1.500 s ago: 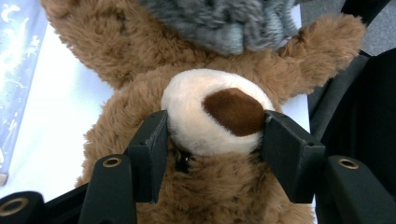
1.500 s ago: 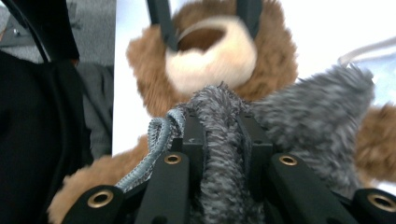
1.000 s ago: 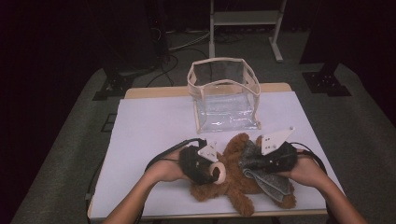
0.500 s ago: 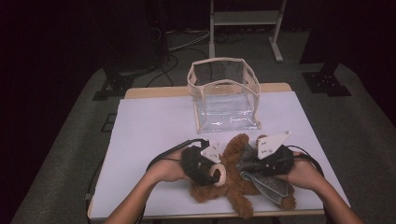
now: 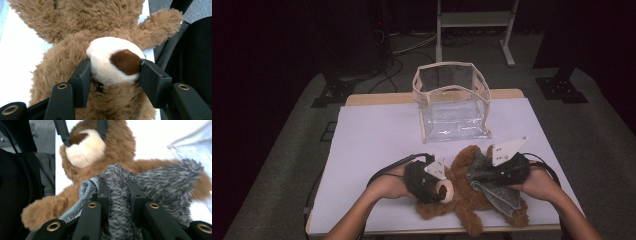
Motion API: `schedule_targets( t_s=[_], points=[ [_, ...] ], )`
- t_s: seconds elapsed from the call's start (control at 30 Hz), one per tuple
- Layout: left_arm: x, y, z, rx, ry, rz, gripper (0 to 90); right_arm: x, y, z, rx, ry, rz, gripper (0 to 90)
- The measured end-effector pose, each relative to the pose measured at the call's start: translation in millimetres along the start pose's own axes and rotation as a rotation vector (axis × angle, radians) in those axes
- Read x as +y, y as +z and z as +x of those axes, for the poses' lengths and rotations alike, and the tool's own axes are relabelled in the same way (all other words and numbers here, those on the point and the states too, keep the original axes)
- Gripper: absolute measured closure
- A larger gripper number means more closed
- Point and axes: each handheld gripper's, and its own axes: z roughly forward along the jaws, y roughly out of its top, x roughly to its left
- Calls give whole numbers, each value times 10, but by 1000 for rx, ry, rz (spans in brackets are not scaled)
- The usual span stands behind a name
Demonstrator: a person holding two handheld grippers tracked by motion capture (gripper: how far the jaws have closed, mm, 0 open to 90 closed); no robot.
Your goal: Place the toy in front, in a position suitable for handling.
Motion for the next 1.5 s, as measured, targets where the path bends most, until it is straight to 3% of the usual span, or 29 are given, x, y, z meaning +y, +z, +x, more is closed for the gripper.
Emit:
schedule_targets(
  t_s=[0.07, 0.23, 0.37, 0.5, 0.67, 0.9, 1.1, 1.4, 1.5],
  points=[
    [-1, -6, 8, -4, -4, -1, 442, -47, -19, -23, -2, 26, -8, 752],
    [39, -125, 51, -33, -43, -30, 424, -83, 67, 35, 17, 33, -2, 753],
    [105, -190, 76, -9, -33, -31, 426, -121, 54, 85, 21, 33, -11, 753],
    [147, -169, 107, -17, -33, -25, 434, -133, 50, 153, 24, 13, -3, 753],
    [124, -96, 92, -59, -40, -11, 450, -143, 49, 187, 24, 8, -5, 753],
    [152, -69, 45, -55, -7, 20, 463, 58, 52, 187, 9, -43, 2, 753],
    [146, -54, 25, -55, 0, 29, 462, 208, 221, 142, 28, -73, 1, 753],
    [159, -47, -24, -48, 12, 35, 460, -9, -25, 50, 21, -8, -3, 753],
    [194, -83, -40, -45, 26, 39, 449, -89, -33, 61, 28, 17, -19, 753]
  ],
)
